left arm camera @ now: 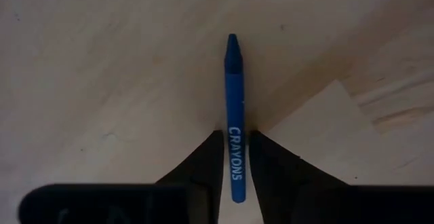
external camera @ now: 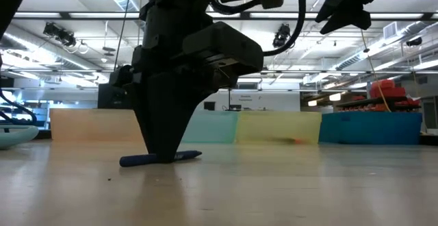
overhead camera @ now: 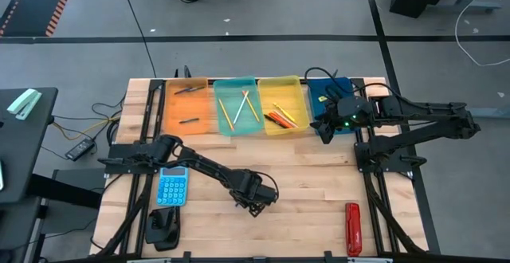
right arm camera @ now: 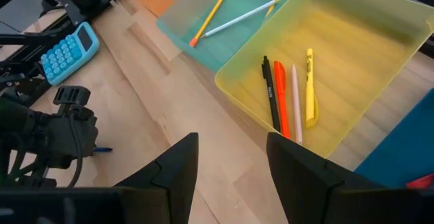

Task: Sort crayons/erasers/pens/pencils in bins
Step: Put the blue crayon into the orange bin

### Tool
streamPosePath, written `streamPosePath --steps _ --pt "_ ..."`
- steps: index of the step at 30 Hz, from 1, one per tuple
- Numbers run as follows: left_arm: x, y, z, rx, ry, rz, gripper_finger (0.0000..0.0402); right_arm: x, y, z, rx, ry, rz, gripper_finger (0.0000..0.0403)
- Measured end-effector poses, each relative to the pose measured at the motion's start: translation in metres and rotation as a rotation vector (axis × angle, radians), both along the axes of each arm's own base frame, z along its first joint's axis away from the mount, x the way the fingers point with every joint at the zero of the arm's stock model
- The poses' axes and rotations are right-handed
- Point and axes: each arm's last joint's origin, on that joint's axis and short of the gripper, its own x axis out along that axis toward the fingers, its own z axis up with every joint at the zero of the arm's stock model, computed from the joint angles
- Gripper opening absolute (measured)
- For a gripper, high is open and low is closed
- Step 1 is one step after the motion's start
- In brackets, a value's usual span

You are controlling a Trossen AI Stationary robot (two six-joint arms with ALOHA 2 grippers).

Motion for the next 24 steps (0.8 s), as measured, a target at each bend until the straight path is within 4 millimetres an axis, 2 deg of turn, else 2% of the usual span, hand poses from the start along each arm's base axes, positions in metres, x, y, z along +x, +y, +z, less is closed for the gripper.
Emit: streamPosePath --steps 9,18,24 --pt "0.000 0.001 -0.001 0.019 -0.006 -0.019 0.0033 0.000 0.000 0.000 -0.006 0.002 0.005 0.0184" --pt "0.002 0.006 -0.001 0.011 -0.003 -0.010 0.0044 0.000 0.000 0.000 -0.023 0.009 0.021 0.0184" --pt "0.003 0.013 0.006 -0.009 -0.019 0.008 0.0030 -0.001 0.000 -0.001 -0.045 0.033 0.043 0.0184"
